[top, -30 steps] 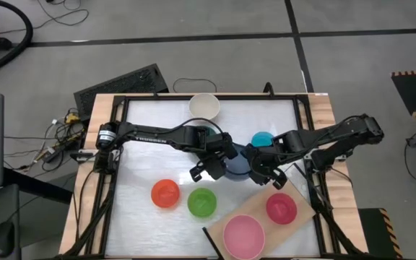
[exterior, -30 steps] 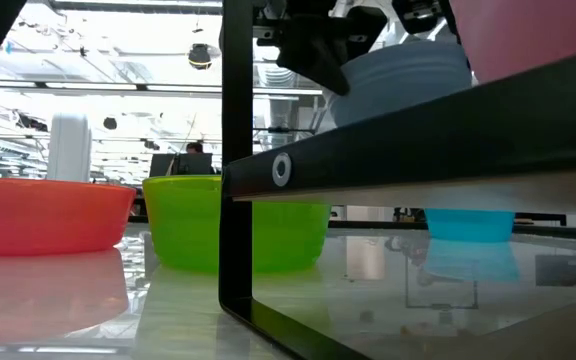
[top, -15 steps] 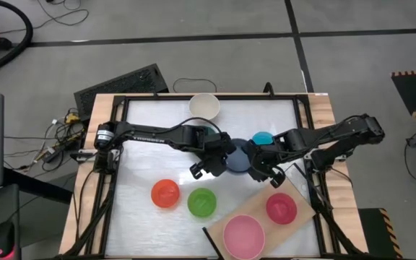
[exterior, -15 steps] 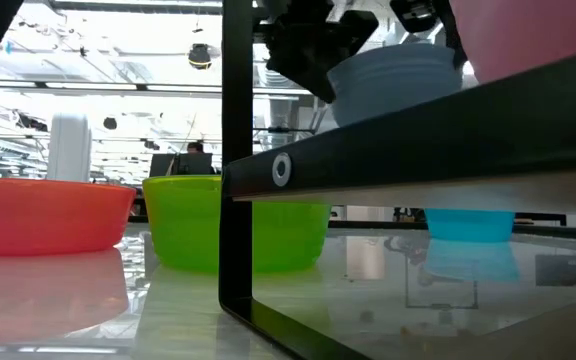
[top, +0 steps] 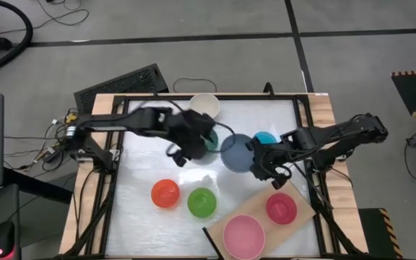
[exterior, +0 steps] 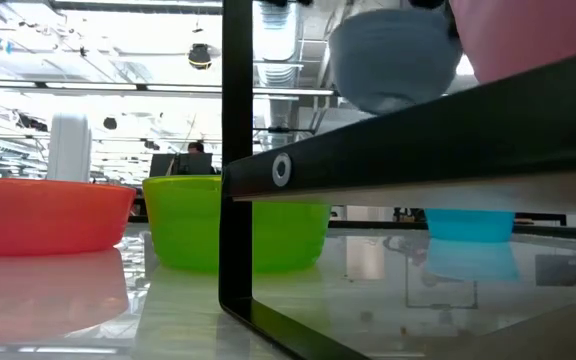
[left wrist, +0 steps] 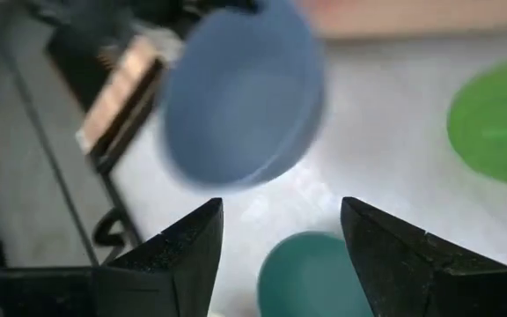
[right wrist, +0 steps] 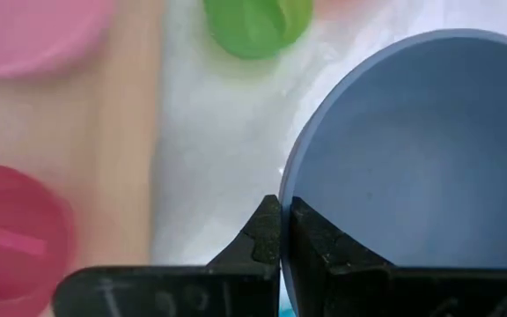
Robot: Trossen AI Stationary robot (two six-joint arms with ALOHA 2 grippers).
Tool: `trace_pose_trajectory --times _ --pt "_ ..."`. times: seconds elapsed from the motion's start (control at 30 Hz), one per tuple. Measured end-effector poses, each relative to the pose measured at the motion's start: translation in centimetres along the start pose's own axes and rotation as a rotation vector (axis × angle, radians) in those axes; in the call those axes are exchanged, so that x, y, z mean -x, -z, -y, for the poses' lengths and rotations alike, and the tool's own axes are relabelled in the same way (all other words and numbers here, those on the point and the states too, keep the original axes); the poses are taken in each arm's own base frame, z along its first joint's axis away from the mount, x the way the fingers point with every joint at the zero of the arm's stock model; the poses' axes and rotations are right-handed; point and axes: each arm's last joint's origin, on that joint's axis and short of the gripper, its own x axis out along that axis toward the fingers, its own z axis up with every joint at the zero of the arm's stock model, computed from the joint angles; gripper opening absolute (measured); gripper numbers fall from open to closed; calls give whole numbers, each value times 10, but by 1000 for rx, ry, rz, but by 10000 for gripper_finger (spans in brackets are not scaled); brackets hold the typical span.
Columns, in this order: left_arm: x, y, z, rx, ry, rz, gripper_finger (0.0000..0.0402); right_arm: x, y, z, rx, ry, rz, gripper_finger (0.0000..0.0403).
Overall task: Place and stack bowls onto a shelf
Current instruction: Stack the light blue bowl on top of the light pink bowl on the shelf
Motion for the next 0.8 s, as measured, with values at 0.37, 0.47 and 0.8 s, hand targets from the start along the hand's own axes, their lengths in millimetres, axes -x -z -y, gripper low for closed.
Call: trace_pose_trajectory --times 0.37,0.47,0.8 --pt "96 30 -19 293 -240 77 215 23 -36 -41 132 -134 226 28" --pt "112 40 -22 319 -290 68 215 28 -47 -57 133 -154 310 28" --pt "132 75 -36 441 -391 -38 215 6 -77 -111 141 -223 261 28"
